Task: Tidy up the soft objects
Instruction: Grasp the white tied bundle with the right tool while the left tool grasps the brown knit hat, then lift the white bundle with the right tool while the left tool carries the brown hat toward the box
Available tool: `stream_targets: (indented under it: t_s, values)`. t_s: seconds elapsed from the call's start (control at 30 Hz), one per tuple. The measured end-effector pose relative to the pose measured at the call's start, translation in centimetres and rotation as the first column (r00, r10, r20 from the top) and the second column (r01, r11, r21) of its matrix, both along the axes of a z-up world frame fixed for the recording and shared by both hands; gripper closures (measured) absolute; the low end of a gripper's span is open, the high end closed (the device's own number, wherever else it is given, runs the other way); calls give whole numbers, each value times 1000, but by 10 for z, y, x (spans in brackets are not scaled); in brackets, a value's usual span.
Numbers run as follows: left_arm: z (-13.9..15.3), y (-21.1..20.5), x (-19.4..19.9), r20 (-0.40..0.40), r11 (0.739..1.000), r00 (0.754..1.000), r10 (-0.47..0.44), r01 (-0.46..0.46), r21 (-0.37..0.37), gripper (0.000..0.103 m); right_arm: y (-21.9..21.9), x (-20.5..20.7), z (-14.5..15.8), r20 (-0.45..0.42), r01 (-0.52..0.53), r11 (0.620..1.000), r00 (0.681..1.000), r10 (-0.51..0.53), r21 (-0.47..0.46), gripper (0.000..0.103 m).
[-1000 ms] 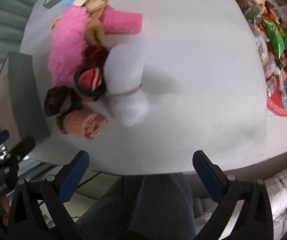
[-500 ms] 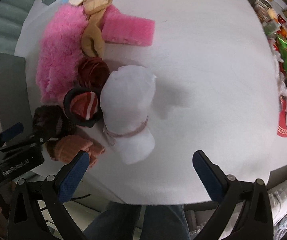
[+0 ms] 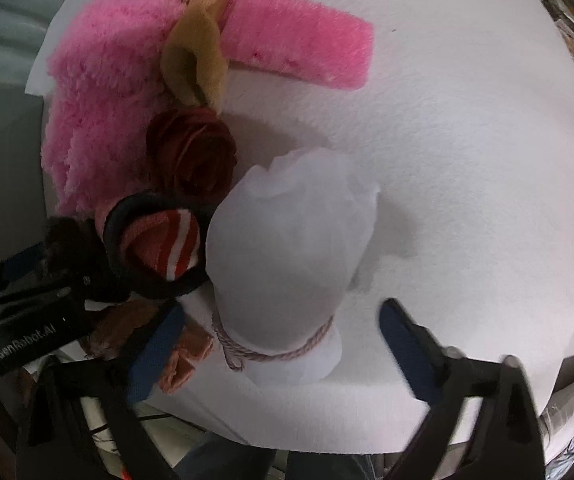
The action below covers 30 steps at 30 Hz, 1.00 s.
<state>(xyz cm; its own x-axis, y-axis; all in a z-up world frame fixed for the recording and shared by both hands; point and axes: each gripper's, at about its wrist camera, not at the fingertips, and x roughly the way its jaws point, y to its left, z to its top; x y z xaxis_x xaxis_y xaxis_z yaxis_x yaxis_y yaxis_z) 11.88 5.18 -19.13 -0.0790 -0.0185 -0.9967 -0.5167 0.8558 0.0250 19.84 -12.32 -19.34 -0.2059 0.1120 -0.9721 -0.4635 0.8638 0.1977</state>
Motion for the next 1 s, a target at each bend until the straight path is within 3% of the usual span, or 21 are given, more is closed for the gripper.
stream_targets:
  t_s: [0.07, 0.13, 0.17, 0.2, 0.37, 0.63, 0.83, 1.0]
  values:
    - [1, -1, 0, 12, 999, 1000, 6, -6, -37, 34, 0, -1, -8, -54, 5, 1000, 999, -3, 24, 46]
    - [2, -3, -2, 17, 997, 1000, 17, -16, -73, 45, -3, -8, -16, -71, 4, 999, 998, -1, 40, 52]
    - [4, -3, -2, 23, 998, 1000, 10, -9, -67, 55, -3, -9, -15, -62, -6, 999, 998, 9, 42, 54]
    - [6, -5, -2, 23, 998, 1000, -1, 2, -60, 58, -3, -11, -14, -52, -20, 999, 998, 22, 41, 55]
    - [27, -5, -6, 53, 1000, 999, -9, 10, -18, 58, -13, -8, -1, -48, -39, 997, 998, 42, 68, 56]
    - [90, 4, -21, 153, 999, 988, 16, -22, 39, 58, -9, -8, 36, 5, -99, 988, 995, 100, 115, 56]
    - [139, -38, -31, 225, 996, 974, 15, -34, 78, 58, -5, -4, 78, 45, -168, 976, 985, 164, 139, 56]
    - [161, -52, -31, 241, 989, 970, -41, 5, 146, 58, 34, -6, 103, 94, -236, 959, 970, 224, 155, 56]
